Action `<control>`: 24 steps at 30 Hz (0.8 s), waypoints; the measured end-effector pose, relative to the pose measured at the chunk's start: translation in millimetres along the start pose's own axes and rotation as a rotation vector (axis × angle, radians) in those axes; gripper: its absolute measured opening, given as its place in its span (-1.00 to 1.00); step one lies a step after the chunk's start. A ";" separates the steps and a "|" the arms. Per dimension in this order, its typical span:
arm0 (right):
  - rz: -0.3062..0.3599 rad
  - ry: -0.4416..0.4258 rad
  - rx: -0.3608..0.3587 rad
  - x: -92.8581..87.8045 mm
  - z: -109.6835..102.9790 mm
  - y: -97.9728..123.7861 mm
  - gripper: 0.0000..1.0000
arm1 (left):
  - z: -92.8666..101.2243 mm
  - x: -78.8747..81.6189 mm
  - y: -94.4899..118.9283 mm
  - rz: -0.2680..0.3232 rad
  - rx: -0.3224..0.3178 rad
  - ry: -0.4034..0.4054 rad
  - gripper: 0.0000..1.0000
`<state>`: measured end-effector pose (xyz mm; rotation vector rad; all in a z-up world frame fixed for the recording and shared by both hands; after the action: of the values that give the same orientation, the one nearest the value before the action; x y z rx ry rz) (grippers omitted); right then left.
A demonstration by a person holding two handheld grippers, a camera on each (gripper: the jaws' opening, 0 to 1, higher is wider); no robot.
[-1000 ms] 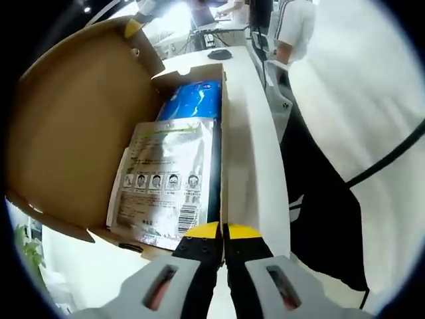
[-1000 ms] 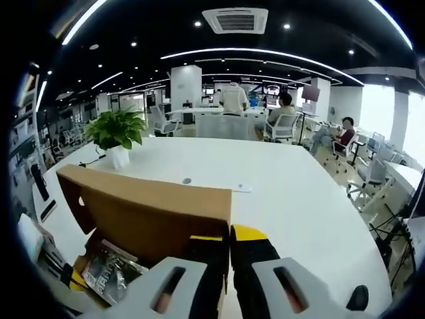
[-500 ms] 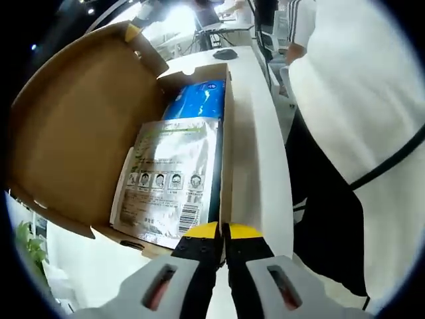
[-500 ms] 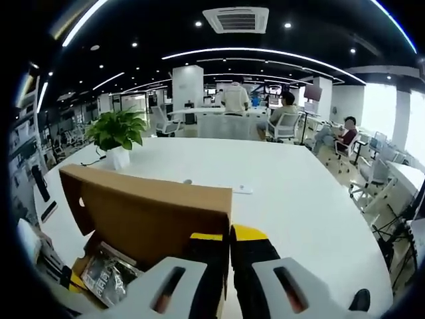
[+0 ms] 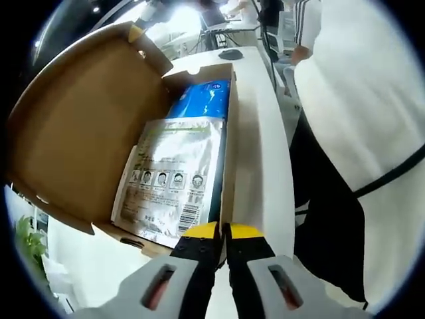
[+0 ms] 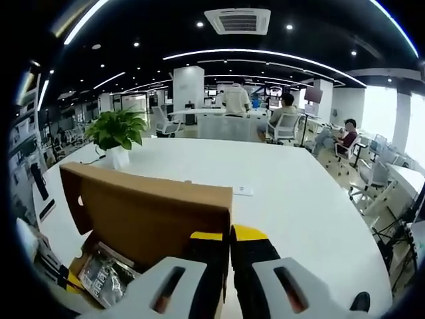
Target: Operate the shoe box by opening the lid, removing the specified soft item, and placing it in the target area until the item is outside and the box remains undamaged.
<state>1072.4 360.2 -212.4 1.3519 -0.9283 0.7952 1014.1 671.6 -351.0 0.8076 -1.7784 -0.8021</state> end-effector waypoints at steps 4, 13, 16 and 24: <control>0.001 0.002 0.002 -0.9 -0.3 -1.0 -1.00 | -0.1 -0.2 -0.1 0.001 0.001 0.003 -0.93; -0.007 0.011 -0.001 -3.0 -0.3 -3.3 -1.00 | -0.1 -1.5 -0.9 0.002 0.014 0.009 -0.92; -0.013 0.017 -0.001 -6.4 -0.4 -3.6 -1.00 | 0.0 -1.0 -0.8 0.000 0.015 0.011 -0.92; -0.036 0.017 0.005 -16.5 -1.1 -5.7 -1.00 | 0.0 -0.5 -0.6 -0.002 0.018 0.013 -0.92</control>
<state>1070.3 361.7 -229.7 1.3609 -0.8873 0.7813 1014.3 671.6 -351.7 0.8249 -1.7755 -0.7812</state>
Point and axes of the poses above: the point that each gripper's makers call its tool centre point, and the gripper's own axes: y roughly backward along the fingers, z roughly to its right, x roughly out of its top, the point moved 3 cm from there along y, roughly backward along the fingers, and after that the axes turned 8 degrees about x, right-handed, at the moved point
